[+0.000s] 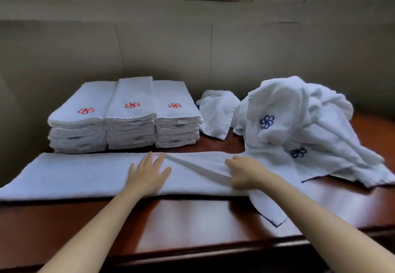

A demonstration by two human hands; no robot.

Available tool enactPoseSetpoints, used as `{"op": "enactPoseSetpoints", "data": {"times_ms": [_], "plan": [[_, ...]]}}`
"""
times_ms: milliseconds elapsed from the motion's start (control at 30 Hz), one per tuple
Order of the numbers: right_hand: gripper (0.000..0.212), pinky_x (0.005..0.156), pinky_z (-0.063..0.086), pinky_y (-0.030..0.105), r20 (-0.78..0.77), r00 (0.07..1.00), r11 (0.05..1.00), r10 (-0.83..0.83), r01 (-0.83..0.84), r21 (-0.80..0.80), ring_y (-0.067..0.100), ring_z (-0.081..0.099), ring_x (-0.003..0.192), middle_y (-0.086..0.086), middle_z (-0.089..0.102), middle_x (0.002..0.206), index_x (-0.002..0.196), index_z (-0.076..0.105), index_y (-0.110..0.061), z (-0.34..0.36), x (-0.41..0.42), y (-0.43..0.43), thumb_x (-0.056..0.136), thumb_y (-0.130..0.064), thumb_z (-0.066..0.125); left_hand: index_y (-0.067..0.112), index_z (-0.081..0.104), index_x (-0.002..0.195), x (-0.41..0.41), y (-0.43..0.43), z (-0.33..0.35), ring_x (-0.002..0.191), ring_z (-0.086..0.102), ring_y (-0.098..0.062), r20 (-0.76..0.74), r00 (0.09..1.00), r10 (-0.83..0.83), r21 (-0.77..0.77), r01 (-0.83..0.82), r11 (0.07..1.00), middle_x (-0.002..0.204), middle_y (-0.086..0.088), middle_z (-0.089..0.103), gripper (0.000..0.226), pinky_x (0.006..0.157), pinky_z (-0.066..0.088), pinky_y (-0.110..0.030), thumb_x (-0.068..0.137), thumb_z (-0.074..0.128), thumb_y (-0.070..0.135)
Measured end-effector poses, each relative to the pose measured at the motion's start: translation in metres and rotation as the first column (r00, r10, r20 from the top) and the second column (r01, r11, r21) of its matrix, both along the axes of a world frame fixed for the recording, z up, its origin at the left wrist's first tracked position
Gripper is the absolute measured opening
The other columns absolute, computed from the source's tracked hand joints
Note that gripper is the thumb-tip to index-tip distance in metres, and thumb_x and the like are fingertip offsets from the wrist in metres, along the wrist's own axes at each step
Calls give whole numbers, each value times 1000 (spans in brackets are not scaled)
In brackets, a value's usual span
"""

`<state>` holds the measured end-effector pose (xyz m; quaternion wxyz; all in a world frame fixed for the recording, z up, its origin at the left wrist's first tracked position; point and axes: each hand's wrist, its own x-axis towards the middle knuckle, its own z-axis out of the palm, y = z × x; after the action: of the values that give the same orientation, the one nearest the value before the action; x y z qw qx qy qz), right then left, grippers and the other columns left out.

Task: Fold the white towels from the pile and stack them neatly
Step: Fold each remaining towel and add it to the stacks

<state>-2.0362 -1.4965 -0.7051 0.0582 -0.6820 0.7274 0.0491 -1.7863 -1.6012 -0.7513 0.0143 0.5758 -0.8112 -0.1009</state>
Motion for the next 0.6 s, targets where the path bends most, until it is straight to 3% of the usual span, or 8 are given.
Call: {"op": "enactPoseSetpoints", "data": {"times_ms": [100, 200, 267, 333, 433, 500, 600], "plan": [[17, 52, 31, 30, 149, 984, 993, 95, -104, 57, 27, 48, 78, 0, 47, 79, 82, 39, -18, 8, -6, 29, 72, -7, 48, 40, -3, 151, 15, 5, 8, 147, -9, -13, 53, 995, -79, 135, 71, 988, 160, 5, -12, 62, 117, -4, -45, 98, 25, 56], [48, 61, 40, 25, 360, 931, 988, 56, -104, 114, 19, 50, 80, -6, 51, 85, 113, 49, -25, 19, -18, 55, 71, -2, 44, 39, -7, 150, 28, 11, 11, 147, -12, -11, 63, 992, -111, 183, 98, 978, 159, 7, -15, 64, 118, -7, -42, 99, 27, 55], [54, 56, 42, 18, 400, 916, 988, -18, -46, 151, 9, 51, 73, -9, 53, 85, 117, 53, -27, 28, -36, 66, 73, 2, 41, 40, -9, 149, 31, 14, 12, 146, -13, -10, 76, 990, -116, 194, 99, 976, 159, 8, -16, 62, 118, -7, -41, 99, 24, 55], [38, 48, 41, 18, 360, 927, 991, -103, 65, 115, 6, 50, 63, -10, 53, 75, 98, 60, -21, 35, -58, 70, 75, 3, 43, 41, -8, 150, 30, 15, 11, 146, -13, -10, 85, 990, -109, 197, 91, 976, 159, 9, -16, 60, 118, -8, -41, 99, 21, 56], [19, 59, 39, 28, 284, 935, 950, -210, 265, -168, 20, 53, 70, -1, 50, 66, 65, 50, -17, 40, -92, 67, 78, -5, 55, 41, -5, 150, 28, 13, 9, 146, -12, -9, 71, 995, -77, 191, 62, 980, 159, 10, -15, 59, 118, -8, -42, 98, 18, 58], [13, 68, 41, 31, 333, 896, 867, -294, 397, -301, 27, 55, 83, 4, 53, 77, 70, 52, -15, 32, -104, 59, 80, -12, 59, 41, -3, 150, 26, 11, 6, 147, -9, -10, 79, 996, -51, 161, 38, 986, 159, 10, -12, 60, 118, -5, -43, 97, 19, 59], [3, 76, 47, 34, 299, 853, 852, -428, 491, -181, 32, 57, 95, 10, 59, 94, 82, 55, -11, 8, -100, 48, 83, -14, 55, 41, 3, 151, 18, 9, 1, 148, 0, -14, 93, 996, -5, 72, -1, 997, 161, 9, -2, 61, 117, 4, -47, 96, 20, 62]]}}
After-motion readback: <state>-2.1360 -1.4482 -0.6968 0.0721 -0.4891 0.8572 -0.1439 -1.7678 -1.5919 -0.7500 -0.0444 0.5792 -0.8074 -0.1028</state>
